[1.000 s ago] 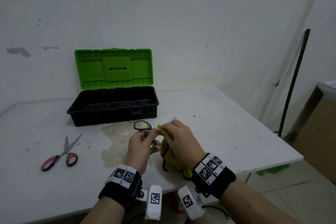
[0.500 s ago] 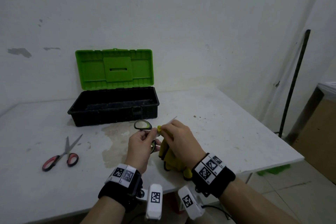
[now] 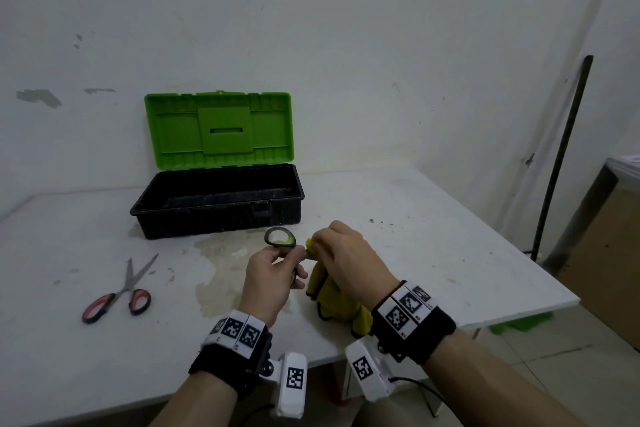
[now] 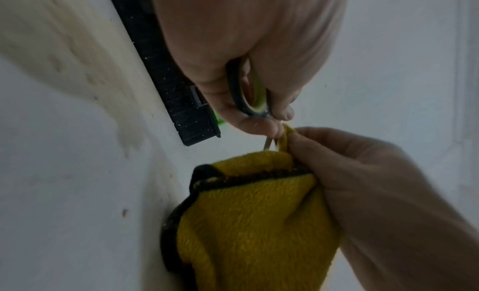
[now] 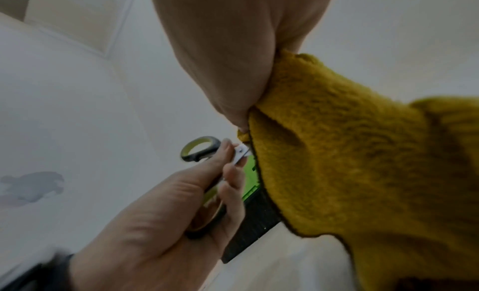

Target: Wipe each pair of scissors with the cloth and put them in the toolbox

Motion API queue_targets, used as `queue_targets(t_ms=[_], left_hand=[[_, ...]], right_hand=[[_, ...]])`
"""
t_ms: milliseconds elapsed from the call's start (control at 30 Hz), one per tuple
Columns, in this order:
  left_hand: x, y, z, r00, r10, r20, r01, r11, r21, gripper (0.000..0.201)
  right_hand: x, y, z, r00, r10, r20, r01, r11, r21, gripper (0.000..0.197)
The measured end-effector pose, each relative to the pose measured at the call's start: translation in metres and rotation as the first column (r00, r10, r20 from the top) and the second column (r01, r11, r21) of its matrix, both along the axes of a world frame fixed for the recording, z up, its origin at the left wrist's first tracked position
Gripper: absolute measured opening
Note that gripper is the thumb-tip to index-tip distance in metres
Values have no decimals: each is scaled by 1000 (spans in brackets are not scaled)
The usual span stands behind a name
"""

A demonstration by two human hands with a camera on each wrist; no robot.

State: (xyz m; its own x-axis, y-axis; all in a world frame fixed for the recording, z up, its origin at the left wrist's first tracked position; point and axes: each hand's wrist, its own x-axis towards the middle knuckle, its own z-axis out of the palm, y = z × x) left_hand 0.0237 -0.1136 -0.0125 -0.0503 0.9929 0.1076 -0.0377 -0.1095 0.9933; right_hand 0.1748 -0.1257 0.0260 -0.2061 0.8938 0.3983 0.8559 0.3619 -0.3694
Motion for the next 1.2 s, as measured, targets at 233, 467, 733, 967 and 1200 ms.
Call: queue_targets(t_ms=[233, 467, 733, 967, 1200], left_hand=[[-2, 0, 0, 982, 37, 184, -11, 990, -139, 20], [7, -2, 4, 949, -20, 314, 93, 971, -220, 17], [5, -4, 4, 956, -1, 293, 61, 979, -194, 22], [10, -7, 1, 973, -29, 231, 69, 983, -168, 21], [5, -8, -1, 966, 33, 258, 24, 977, -214, 24]], right_hand=[[22, 6, -2, 982, -84, -171, 102, 990, 100, 17], [9, 2, -7, 995, -32, -91, 42, 993, 110, 20], [19, 6, 2, 958, -133, -252, 160, 983, 90, 20], [0, -4, -6, 991, -82, -107, 87, 995, 43, 23], [14, -1, 9, 968, -156, -194, 167, 985, 41, 21]])
